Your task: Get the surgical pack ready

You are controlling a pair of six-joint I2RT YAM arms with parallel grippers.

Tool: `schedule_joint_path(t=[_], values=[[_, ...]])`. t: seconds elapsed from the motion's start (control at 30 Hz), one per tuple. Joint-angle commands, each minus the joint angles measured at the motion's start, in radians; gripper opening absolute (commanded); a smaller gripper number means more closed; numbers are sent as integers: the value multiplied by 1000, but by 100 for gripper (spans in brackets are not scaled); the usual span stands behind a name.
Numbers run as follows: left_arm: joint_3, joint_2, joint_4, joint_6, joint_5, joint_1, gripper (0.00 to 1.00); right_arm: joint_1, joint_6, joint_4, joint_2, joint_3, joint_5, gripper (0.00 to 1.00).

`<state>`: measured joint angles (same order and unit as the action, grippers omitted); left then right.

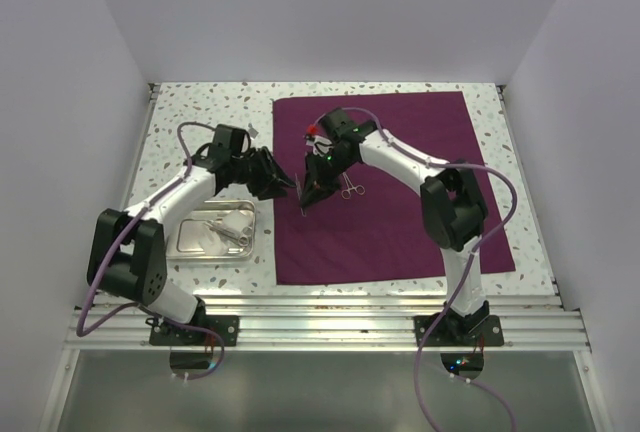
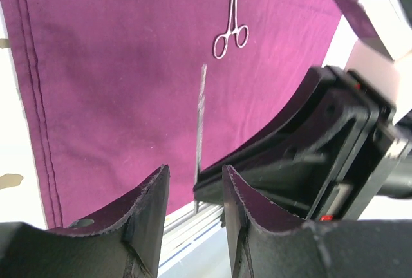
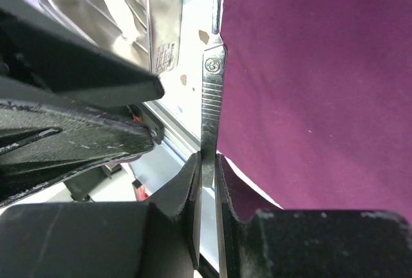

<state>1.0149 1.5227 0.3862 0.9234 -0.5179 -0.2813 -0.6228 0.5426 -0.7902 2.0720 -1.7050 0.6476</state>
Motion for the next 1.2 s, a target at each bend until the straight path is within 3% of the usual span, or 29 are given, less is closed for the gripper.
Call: schedule_joint_path(t=[0.0,0.4,0.57,0.77,0.83,0.87,0.9,0.97,1.07,1.17], values=[[51,16,-43,20,-18,4,43,-14,-26,12,-66,-5,38,0],[59,60,-43,34,-10,2,42,-32,-9,14,-66,-48,67,0],[59,76,-67,49,-25,2,30,-40,-6,14,-61,-58,78,0],[68,85,-41,45,-16,7,0,-46,-4,13,-41,-71,81,0],[64,70,9,29,27,25,0,-43,-9,-15,-24,-88,73,1],[57,57,26,25,44,36,0,-41,-16,-38,-18,-123,32,11],[35,18,39,22,59,53,0,-40,-27,-61,-10,-146,3,36],[-27,-41,68,31,114,118,0,-26,-59,-145,17,-230,-69,62],[-90,-162,140,40,206,218,0,15,-89,-243,71,-319,-222,70],[-131,-254,213,35,304,278,0,69,-121,-284,109,-357,-350,71]])
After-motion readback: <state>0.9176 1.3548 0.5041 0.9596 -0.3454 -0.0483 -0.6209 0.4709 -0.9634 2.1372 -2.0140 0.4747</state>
